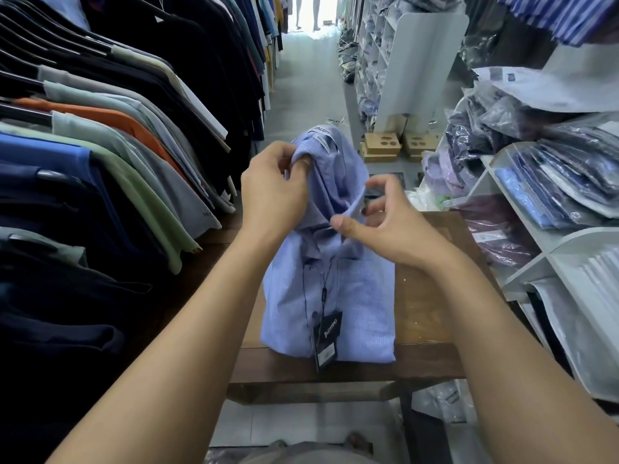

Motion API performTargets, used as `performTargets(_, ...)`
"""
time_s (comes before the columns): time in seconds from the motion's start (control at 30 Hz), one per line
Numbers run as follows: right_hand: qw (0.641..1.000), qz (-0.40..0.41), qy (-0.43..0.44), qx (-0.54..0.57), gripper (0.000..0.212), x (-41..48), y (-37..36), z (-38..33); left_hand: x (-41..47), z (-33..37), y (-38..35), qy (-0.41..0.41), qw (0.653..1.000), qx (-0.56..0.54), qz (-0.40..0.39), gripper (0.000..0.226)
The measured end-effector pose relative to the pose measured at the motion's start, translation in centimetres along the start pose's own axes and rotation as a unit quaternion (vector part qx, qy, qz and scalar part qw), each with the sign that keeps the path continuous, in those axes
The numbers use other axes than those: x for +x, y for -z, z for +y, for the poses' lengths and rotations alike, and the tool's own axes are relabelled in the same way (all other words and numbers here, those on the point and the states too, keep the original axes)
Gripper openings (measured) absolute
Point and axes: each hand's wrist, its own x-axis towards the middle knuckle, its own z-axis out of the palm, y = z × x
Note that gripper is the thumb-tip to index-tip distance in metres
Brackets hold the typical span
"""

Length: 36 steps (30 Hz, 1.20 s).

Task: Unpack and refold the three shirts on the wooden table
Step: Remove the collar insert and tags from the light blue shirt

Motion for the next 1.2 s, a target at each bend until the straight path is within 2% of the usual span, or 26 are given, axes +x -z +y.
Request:
performTargets(0.07,0.998,-0.059,-0.02,0.019,0.095,-0.1,-0.7,0.6,0.0,0.0,-0.4,-0.012,1.0,-0.006,0.007,0.006)
performTargets(0.1,0.997,-0.06,-0.017,0.045,0.091,-0.1,-1.3,0.8,-0.1,0.1,-0.6,-0.018,1.0,-0.011,0.011,0.006)
performTargets(0.17,0.991,-0.023,-0.015,0.128,0.081,0.3,-2.5,1.2,-0.2,0.3,-0.8,-0.031,0.999,-0.014,0.017,0.012)
performTargets(0.27,0.968,0.057,-0.02,0.245,0.07,1.2,-3.4,1.7,-0.3,0.3,-0.9,-0.04,0.999,-0.001,0.003,0.032)
performTargets(0.4,0.947,0.138,-0.003,0.289,0.072,1.7,-3.0,1.4,-0.6,0.2,-0.7,-0.036,0.999,-0.022,-0.01,0.041)
performTargets(0.53,0.917,0.184,0.023,0.353,0.064,2.1,-2.6,0.5,-0.9,0.2,-0.8,-0.104,0.992,-0.068,-0.008,0.044)
performTargets(0.6,0.903,0.196,0.013,0.382,0.059,2.6,-2.4,0.1,-0.8,-0.3,-0.9,-0.077,0.993,-0.074,-0.058,0.058)
performTargets(0.7,0.891,0.214,-0.017,0.4,0.053,3.5,-2.2,-0.1,-1.5,-1.1,-1.7,0.033,0.992,0.038,-0.12,0.088)
performTargets(0.77,0.889,0.227,-0.037,0.396,0.049,4.1,-2.4,0.0,-3.3,-1.5,-2.9,0.113,0.98,0.082,-0.141,0.1)
performTargets(0.8,0.888,0.23,-0.046,0.395,0.047,4.4,-2.6,0.1,-4.2,-1.9,-3.5,0.129,0.978,0.093,-0.137,0.103)
performTargets(0.87,0.888,0.236,-0.057,0.392,0.046,4.9,-2.9,0.4,-6.0,-2.9,-4.5,0.152,0.978,0.085,-0.112,0.092)
performTargets(0.9,0.887,0.24,-0.06,0.391,0.046,5.1,-2.9,0.6,-6.6,-3.7,-4.9,0.17,0.976,0.07,-0.112,0.075)
performTargets(0.97,0.884,0.246,-0.061,0.393,0.047,5.5,-3.1,0.8,-7.8,-4.9,-5.4,0.211,0.96,0.071,-0.168,0.042)
performTargets(1.0,0.884,0.248,-0.061,0.391,0.047,5.7,-3.2,1.0,-8.2,-5.6,-5.7,0.209,0.952,0.09,-0.205,0.034)
performTargets(1.07,0.889,0.248,-0.055,0.381,0.048,5.8,-3.3,1.2,-9.0,-6.7,-6.1,0.192,0.943,0.124,-0.243,0.027)
performTargets(1.2,0.9,0.265,-0.051,0.344,0.047,5.8,-3.5,1.9,-8.7,-8.1,-6.7,0.17,0.938,0.154,-0.258,0.014)
